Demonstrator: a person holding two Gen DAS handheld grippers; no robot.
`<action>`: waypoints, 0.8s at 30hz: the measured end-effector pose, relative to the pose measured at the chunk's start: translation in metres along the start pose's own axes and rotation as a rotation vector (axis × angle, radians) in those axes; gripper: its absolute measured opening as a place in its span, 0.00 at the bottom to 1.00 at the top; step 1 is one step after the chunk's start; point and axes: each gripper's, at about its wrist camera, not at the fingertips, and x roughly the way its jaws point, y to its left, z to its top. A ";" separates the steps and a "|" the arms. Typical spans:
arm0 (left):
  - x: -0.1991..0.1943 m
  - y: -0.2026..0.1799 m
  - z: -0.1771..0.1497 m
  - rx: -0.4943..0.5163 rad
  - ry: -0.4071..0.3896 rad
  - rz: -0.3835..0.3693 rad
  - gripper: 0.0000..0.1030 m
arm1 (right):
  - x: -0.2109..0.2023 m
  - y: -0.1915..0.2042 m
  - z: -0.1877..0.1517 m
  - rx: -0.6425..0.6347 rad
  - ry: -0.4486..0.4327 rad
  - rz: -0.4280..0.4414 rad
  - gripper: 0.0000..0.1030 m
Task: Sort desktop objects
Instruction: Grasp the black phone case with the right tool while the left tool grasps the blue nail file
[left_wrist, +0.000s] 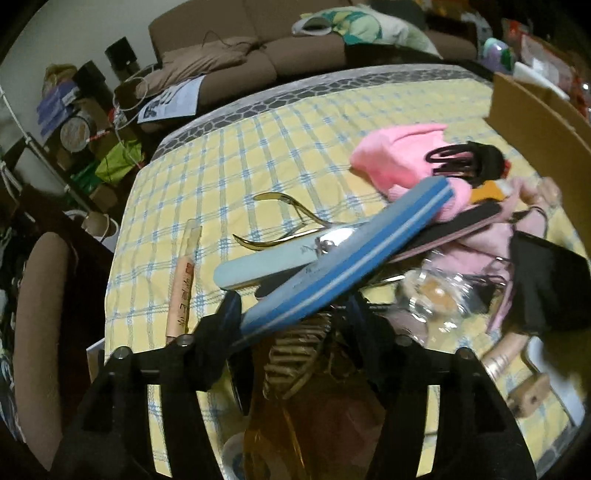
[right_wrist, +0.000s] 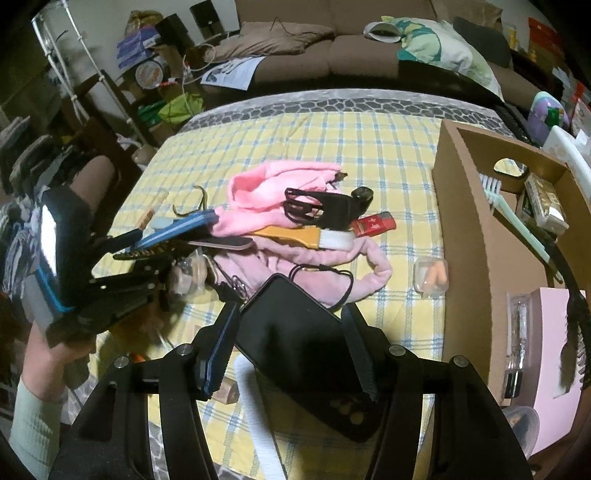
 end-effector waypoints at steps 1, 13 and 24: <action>0.000 0.004 0.002 -0.030 0.003 -0.020 0.43 | 0.001 0.001 -0.001 -0.005 0.003 -0.006 0.57; -0.051 0.066 0.008 -0.329 -0.107 -0.296 0.17 | 0.039 0.007 -0.005 -0.191 0.112 -0.105 0.78; -0.092 0.090 0.006 -0.404 -0.171 -0.440 0.17 | 0.072 0.018 -0.020 -0.428 0.216 -0.201 0.93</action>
